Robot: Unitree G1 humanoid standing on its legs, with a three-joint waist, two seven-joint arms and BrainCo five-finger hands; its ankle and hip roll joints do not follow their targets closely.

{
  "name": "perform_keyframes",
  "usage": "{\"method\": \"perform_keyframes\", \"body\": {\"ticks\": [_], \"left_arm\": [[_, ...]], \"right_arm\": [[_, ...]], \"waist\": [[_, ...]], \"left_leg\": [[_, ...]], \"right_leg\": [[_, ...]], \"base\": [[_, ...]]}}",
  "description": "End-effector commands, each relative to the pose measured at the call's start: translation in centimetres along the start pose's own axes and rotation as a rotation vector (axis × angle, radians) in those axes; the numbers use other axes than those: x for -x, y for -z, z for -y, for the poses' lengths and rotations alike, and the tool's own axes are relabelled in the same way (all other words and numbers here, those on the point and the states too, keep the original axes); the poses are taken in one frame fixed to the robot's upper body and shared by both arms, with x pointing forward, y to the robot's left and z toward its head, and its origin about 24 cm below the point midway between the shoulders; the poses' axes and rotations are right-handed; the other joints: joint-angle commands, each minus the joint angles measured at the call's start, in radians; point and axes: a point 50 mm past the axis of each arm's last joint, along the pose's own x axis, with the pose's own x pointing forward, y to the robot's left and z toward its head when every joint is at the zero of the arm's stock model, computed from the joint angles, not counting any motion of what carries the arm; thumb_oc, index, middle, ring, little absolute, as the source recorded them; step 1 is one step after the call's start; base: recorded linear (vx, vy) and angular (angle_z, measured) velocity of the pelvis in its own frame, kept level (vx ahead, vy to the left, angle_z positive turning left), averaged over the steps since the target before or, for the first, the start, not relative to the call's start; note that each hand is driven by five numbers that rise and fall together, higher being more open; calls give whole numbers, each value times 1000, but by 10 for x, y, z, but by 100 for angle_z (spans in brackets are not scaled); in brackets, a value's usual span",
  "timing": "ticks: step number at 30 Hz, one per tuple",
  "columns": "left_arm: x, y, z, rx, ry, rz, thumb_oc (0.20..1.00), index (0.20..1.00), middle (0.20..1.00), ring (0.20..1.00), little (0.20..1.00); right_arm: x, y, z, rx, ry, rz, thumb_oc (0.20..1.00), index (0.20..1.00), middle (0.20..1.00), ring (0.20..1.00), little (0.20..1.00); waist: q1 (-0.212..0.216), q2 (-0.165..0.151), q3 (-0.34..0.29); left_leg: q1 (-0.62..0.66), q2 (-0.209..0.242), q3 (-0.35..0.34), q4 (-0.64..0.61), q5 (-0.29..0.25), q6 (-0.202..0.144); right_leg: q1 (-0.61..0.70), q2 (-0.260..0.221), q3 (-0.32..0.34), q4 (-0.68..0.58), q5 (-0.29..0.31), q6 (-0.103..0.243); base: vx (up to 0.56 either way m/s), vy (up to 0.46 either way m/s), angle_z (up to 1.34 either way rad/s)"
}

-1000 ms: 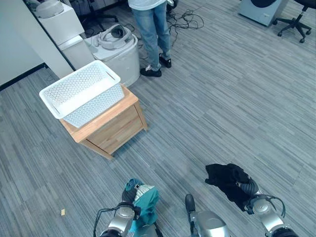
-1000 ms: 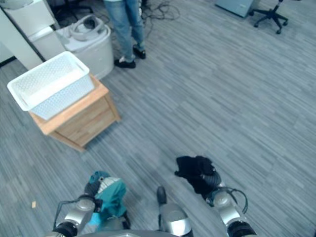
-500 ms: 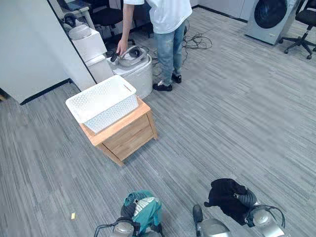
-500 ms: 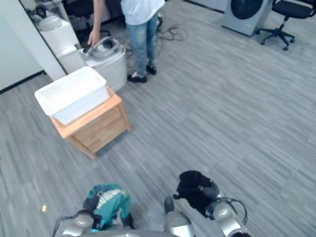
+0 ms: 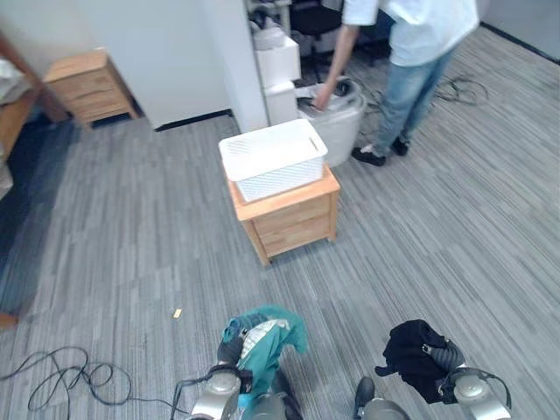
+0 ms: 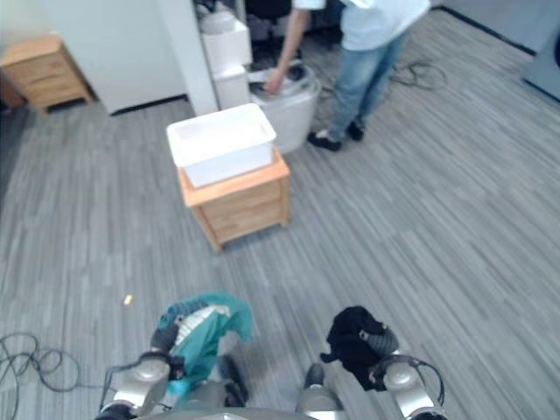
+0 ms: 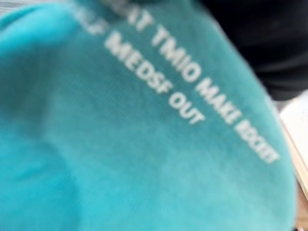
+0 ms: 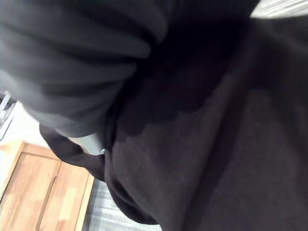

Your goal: Tidy up the quilt and then pick up the clothes from the bed and put them into the laundry hamper.

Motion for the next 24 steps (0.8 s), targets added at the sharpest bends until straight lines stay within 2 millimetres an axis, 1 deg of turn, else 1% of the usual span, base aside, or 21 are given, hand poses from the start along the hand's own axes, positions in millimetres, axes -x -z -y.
{"method": "perform_keyframes", "body": {"ticks": [1, 2, 3, 4, 5, 6, 7, 8, 9, 11, 12, 14, 15, 16, 17, 18, 19, 21, 22, 23, 24], "left_arm": [[-5, -19, -30, -7, -81, 70, 200, 200, 200, 200, 200], [-5, -20, -34, -33, -87, 72, 200, 200, 200, 200, 200], [-5, -20, -35, -33, -87, 72, 200, 200, 200, 200, 200], [-6, -23, -37, -56, -90, 78, 200, 200, 200, 200, 200], [-7, -27, -42, -76, -106, 85, 200, 200, 200, 200, 200], [-7, -27, -42, -75, -106, 86, 200, 200, 200, 200, 200], [-9, -33, -44, -111, -106, 102, 200, 200, 200, 200, 200], [-9, -35, -44, -125, -105, 108, 200, 200, 200, 200, 200], [-9, -35, -44, -125, -105, 108, 200, 200, 200, 200, 200], [-12, -38, -48, -163, -98, 104, 200, 200, 200, 200, 200], [-12, -35, -47, -178, -91, 91, 200, 200, 200, 200, 200], [-13, -35, -47, -186, -90, 86, 200, 200, 200, 200, 200], [-14, -36, -49, -190, -95, 81, 200, 200, 200, 200, 200], [-14, -26, -51, -186, -105, 40, 200, 200, 200, 200, 200], [-14, -26, -51, -185, -105, 40, 200, 200, 200, 200, 200], [-13, -23, -51, -185, -106, 30, 200, 200, 200, 200, 200], [-11, -16, -48, -188, -99, 23, 200, 200, 200, 200, 200], [-10, -12, -45, -190, -84, 12, 200, 200, 200, 200, 200], [-10, -11, -41, -174, -80, 9, 200, 200, 200, 200, 200], [-10, -11, -41, -174, -79, 9, 200, 200, 200, 200, 200], [-11, -15, -34, -144, -63, 24, 200, 200, 200, 200, 200]], "right_arm": [[-9, -26, 6, -4, 16, 79, 200, 200, 200, 200, 200], [-9, -22, 4, -12, 14, 62, 200, 200, 200, 200, 200], [-9, -22, 4, -12, 13, 62, 200, 200, 200, 200, 200], [-11, -26, 3, -19, 11, 73, 200, 200, 200, 200, 200], [-11, -29, 1, -32, 10, 78, 200, 200, 200, 200, 200], [-11, -30, 1, -32, 10, 79, 200, 200, 200, 200, 200], [-11, -35, 2, -58, 16, 99, 200, 200, 200, 200, 200], [-11, -33, 2, -71, 22, 93, 200, 200, 200, 200, 200], [-11, -33, 2, -71, 23, 93, 200, 200, 200, 200, 200], [-10, -27, 2, -105, 32, 66, 200, 200, 200, 200, 200], [-10, -24, 3, -114, 41, 53, 200, 200, 200, 200, 200], [-10, -22, 4, -118, 44, 46, 200, 200, 200, 200, 200], [-10, -22, 4, -122, 46, 41, 200, 200, 200, 200, 200], [-9, -20, 0, -125, 34, 33, 200, 200, 200, 200, 200], [-9, -20, 0, -125, 34, 34, 200, 200, 200, 200, 200], [-8, -19, -1, -122, 29, 34, 200, 200, 200, 200, 200], [-6, -15, -2, -111, 16, 32, 200, 200, 200, 200, 200], [-5, -12, -2, -109, 12, 24, 200, 200, 200, 200, 200], [-6, -12, 3, -92, 21, 27, 200, 200, 200, 200, 200], [-6, -12, 3, -91, 21, 27, 200, 200, 200, 200, 200], [-7, -18, 5, -69, 19, 53, 200, 200, 200, 200, 200]], "waist": [[19, -24, 9], [26, -21, 12], [25, -23, 11], [27, -24, 21], [9, -8, 38], [11, -12, 36], [-12, 0, 42], [-21, 1, 41], [-22, 1, 42], [-46, -6, 35], [-56, -10, 28], [-63, -13, 26], [-68, -16, 24], [-70, -10, 16], [-72, -14, 17], [-72, -9, 14], [-80, -20, 9], [-87, -19, 4], [-99, 4, 1], [-100, 6, 1], [-99, 19, 9]], "left_leg": [[50, -26, -111, -13, -92, 9], [76, -52, -136, -43, -112, 37], [75, -57, -137, -45, -113, 40], [86, -74, -149, -55, -125, 63], [123, -74, -185, -105, -123, 75], [123, -81, -182, -110, -122, 77], [130, -65, -234, -137, -97, 74], [128, -65, -254, -141, -95, 69], [128, -64, -255, -141, -95, 68], [136, -59, -292, -141, -102, 44], [145, -62, -303, -141, -114, 34], [156, -61, -310, -141, -121, 27], [166, -55, -310, -141, -125, 19], [208, -34, -310, -141, -151, -1], [202, -35, -304, -141, -139, 1], [228, -31, -305, -141, -158, -6], [274, -40, -284, -137, -178, -18], [290, -30, -282, -127, -184, -25], [287, 7, -287, -70, -155, -48], [287, 9, -287, -68, -156, -49], [247, 67, -311, 95, -51, -82]], "right_leg": [[41, -2, 20, 86, -187, 101], [5, -39, 3, 252, -173, 130], [-2, -47, 4, 266, -178, 134], [-32, -87, 15, 388, -126, 179], [-136, -101, 82, 576, -95, 187], [-146, -107, 87, 588, -101, 188], [-223, -38, 175, 614, -107, 171], [-239, -12, 199, 578, -127, 157], [-238, -12, 197, 578, -127, 157], [-234, -7, 198, 346, -146, 129], [-240, -6, 211, 237, -128, 128], [-234, -8, 213, 172, -103, 136], [-240, -17, 216, 128, -77, 144], [-265, -49, 187, 82, -48, 164], [-269, -51, 181, 80, -36, 156], [-272, -56, 166, 77, -40, 165], [-255, -57, 152, 62, -27, 155], [-246, -45, 168, 71, -30, 146], [-233, -10, 175, 66, -36, 129], [-232, -8, 174, 65, -36, 128], [-181, 57, 186, 23, -56, 88]], "base": [[199, 230, 94], [115, 157, 96], [222, 255, 106], [263, 230, 103], [261, 218, 107], [262, 129, 110], [191, 9, 134], [194, 4, 119], [250, -74, 144], [327, -148, 102], [226, -116, 79], [202, -123, 84], [450, -274, 58], [316, -239, 34], [365, -207, 24], [285, -243, -12], [444, -313, -19], [298, -272, -26], [184, -189, -39], [352, -430, -32], [262, -393, -35]]}}
